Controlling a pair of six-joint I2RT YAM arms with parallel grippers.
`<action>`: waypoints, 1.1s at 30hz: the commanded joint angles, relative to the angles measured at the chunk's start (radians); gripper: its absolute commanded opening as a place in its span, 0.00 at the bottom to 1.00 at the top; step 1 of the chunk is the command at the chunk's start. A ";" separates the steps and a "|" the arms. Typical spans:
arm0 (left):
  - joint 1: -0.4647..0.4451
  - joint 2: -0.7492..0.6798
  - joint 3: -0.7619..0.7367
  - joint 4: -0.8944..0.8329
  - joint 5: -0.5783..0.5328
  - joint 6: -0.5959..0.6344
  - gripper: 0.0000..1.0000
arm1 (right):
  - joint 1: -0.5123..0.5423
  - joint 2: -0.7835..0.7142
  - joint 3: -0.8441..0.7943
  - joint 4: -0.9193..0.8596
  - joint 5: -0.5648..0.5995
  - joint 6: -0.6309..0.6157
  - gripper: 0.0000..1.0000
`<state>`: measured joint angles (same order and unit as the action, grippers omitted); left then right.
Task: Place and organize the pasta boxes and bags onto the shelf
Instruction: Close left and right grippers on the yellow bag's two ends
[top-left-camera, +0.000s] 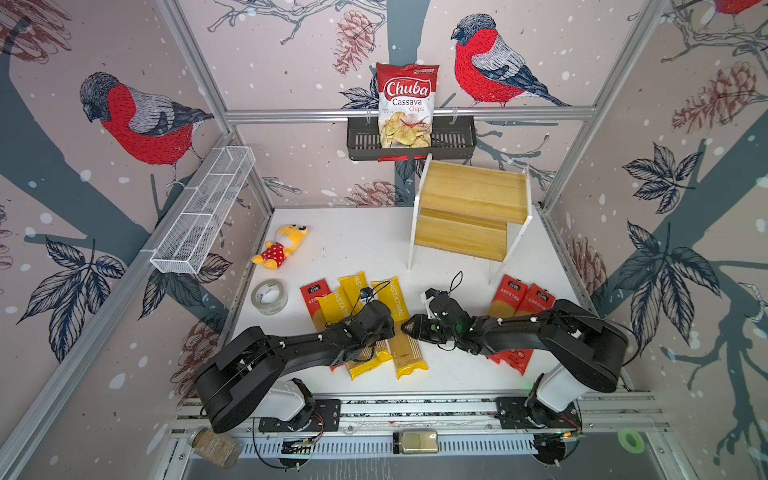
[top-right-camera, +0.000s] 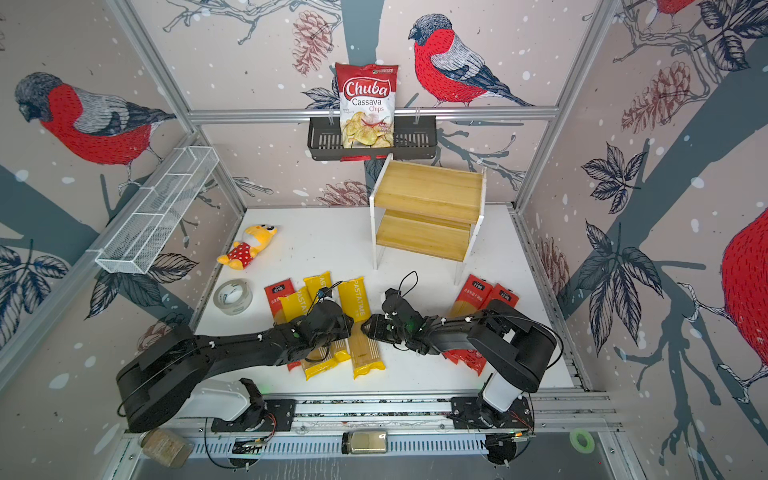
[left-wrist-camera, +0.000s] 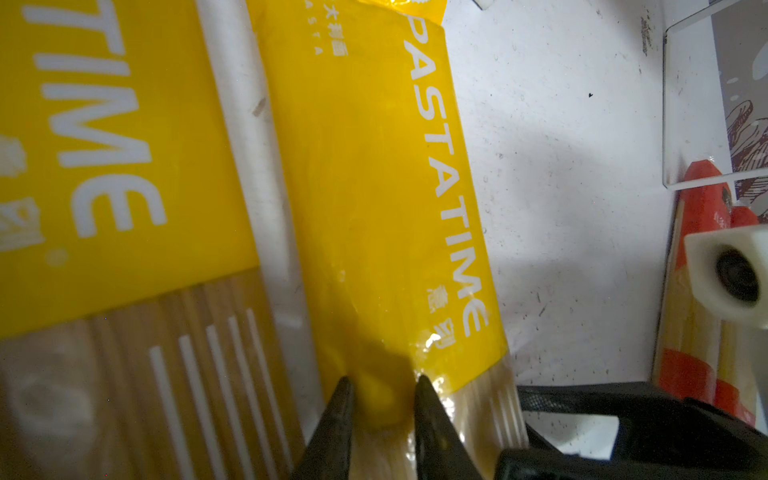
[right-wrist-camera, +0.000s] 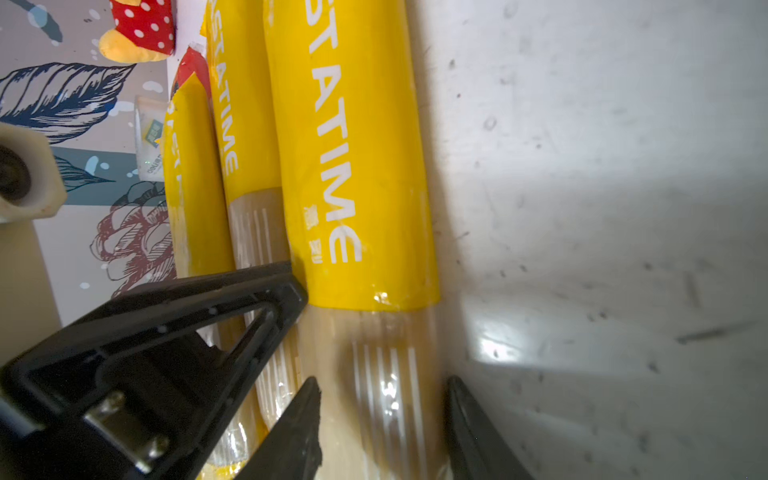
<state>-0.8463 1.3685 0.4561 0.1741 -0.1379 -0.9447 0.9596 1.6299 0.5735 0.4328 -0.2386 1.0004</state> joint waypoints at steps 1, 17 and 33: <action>0.004 0.003 -0.005 0.014 0.000 0.012 0.23 | 0.000 0.006 0.002 0.118 -0.083 0.002 0.49; 0.006 -0.014 -0.033 0.057 0.016 0.001 0.17 | -0.008 0.082 0.016 0.140 -0.085 0.003 0.38; 0.079 -0.257 -0.109 0.057 -0.023 0.027 0.23 | 0.008 0.011 0.026 0.103 -0.073 -0.038 0.13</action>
<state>-0.7849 1.1561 0.3557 0.2222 -0.1543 -0.9428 0.9634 1.6638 0.5900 0.5106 -0.2977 0.9936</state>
